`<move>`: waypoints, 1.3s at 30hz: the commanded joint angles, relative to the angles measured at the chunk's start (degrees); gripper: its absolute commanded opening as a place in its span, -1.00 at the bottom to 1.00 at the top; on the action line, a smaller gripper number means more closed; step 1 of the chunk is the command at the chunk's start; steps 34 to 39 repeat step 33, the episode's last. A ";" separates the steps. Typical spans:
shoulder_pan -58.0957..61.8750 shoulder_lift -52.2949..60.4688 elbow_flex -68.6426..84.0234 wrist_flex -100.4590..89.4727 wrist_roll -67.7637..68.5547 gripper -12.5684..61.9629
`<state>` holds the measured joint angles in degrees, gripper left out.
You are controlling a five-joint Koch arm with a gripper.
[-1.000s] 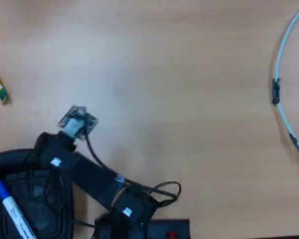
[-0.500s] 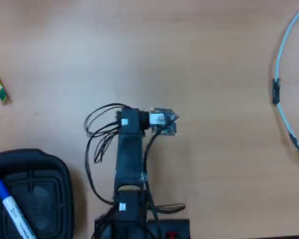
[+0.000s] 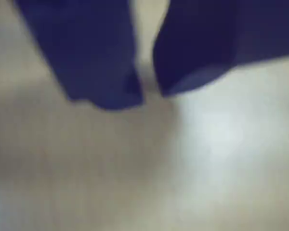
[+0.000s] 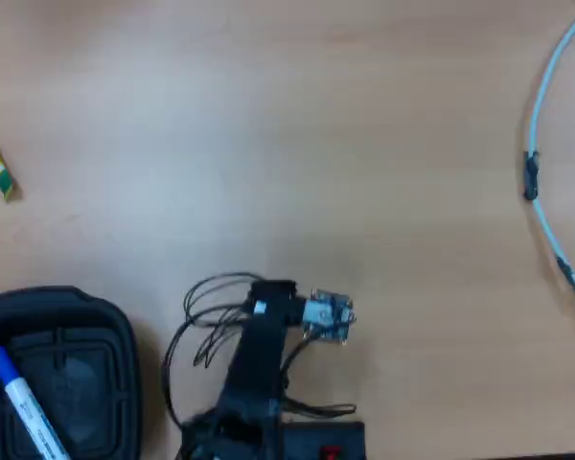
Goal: Pick up the blue pen and put it in the black bowl
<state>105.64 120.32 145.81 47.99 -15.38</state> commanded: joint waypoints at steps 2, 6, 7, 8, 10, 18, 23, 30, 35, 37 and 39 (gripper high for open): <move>0.62 7.91 5.98 -15.47 1.14 -0.76; 1.58 12.22 14.94 -24.70 1.41 -0.76; 2.11 12.83 16.87 -26.37 1.49 -0.76; 2.81 13.45 18.90 -27.77 1.58 -0.76; 4.57 15.12 22.94 -30.94 1.58 -0.76; 5.45 15.56 33.66 -44.65 1.58 -0.76; 5.45 15.56 35.07 -45.79 1.58 -0.76; 4.75 15.47 34.98 -45.53 1.58 -0.76; 4.92 15.47 34.98 -45.44 1.58 -0.76; 4.92 15.47 34.98 -45.44 1.58 -0.76; 4.92 15.47 34.98 -45.44 1.58 -0.76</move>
